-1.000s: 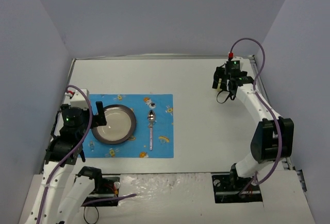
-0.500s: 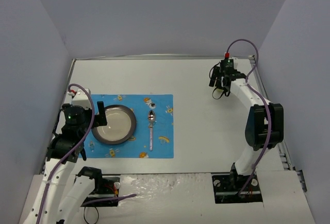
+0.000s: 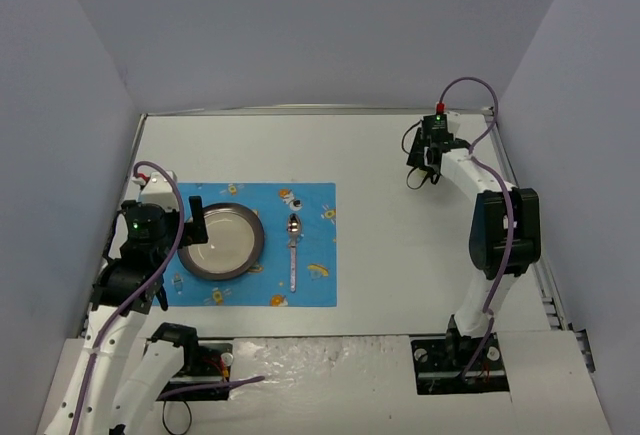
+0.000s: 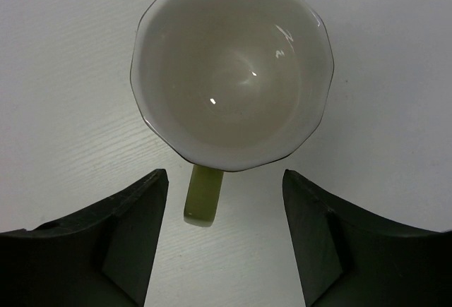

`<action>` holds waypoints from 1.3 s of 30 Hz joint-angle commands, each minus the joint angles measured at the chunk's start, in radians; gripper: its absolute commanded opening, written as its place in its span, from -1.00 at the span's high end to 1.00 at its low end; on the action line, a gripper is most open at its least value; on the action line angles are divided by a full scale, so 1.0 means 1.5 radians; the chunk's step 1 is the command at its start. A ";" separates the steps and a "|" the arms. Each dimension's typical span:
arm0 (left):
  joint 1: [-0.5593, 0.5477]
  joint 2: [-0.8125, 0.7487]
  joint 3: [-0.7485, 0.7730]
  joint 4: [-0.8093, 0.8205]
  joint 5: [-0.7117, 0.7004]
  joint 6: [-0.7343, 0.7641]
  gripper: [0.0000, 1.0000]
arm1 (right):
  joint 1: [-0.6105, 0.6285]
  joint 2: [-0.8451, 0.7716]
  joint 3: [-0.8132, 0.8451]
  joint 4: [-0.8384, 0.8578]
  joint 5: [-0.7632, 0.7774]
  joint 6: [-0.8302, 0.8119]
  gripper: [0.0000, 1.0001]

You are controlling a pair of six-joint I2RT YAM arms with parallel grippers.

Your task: Set the dinner table for one person

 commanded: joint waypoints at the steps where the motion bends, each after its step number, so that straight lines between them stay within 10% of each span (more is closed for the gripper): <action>1: -0.002 0.010 0.008 0.027 -0.006 0.006 -0.94 | 0.003 -0.002 0.023 0.033 0.047 0.015 -0.04; 15: -0.002 0.017 0.006 0.027 0.000 0.008 -0.94 | 0.002 -0.045 -0.022 0.041 0.051 -0.050 1.00; 39: -0.002 0.013 0.004 0.029 -0.018 0.011 -0.94 | 0.181 -0.183 -0.050 0.175 -0.211 -0.314 1.00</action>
